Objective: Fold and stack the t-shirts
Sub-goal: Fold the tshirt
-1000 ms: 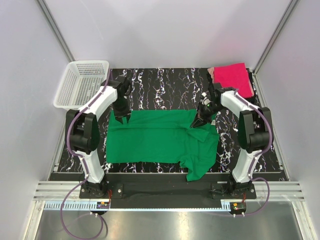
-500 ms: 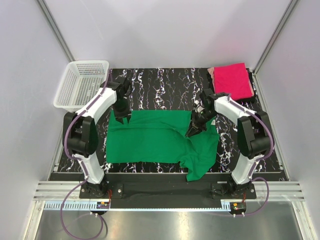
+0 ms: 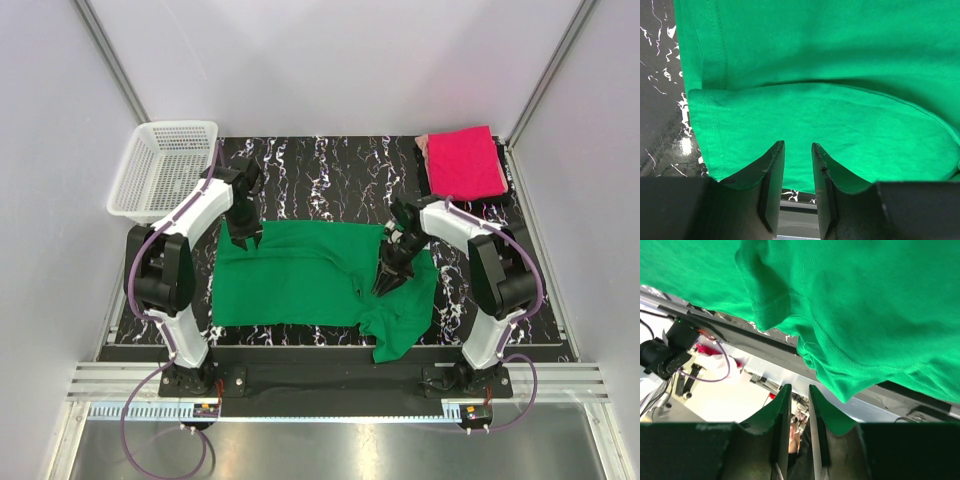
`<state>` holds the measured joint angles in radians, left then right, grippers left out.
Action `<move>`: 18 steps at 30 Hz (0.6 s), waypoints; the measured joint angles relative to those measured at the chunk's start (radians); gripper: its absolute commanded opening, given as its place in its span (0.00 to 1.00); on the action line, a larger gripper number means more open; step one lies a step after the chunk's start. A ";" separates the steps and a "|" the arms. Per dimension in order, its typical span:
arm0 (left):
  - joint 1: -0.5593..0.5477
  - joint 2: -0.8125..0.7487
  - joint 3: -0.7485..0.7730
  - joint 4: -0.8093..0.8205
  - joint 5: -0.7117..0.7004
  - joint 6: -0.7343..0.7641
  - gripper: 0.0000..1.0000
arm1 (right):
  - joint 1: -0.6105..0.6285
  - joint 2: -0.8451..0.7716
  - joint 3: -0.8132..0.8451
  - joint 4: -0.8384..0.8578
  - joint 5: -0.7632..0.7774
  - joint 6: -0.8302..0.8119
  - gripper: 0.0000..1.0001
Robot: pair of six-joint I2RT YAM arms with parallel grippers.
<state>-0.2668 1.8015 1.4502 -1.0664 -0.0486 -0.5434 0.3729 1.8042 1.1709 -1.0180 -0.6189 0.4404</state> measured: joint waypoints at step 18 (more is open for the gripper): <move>0.003 0.200 0.204 0.035 -0.016 0.011 0.34 | -0.008 0.187 0.289 0.069 0.121 0.003 0.21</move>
<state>-0.2634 2.0014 1.6539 -1.0309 -0.0643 -0.5323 0.3653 1.9911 1.4601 -0.9485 -0.4980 0.4431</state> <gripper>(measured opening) 0.334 0.207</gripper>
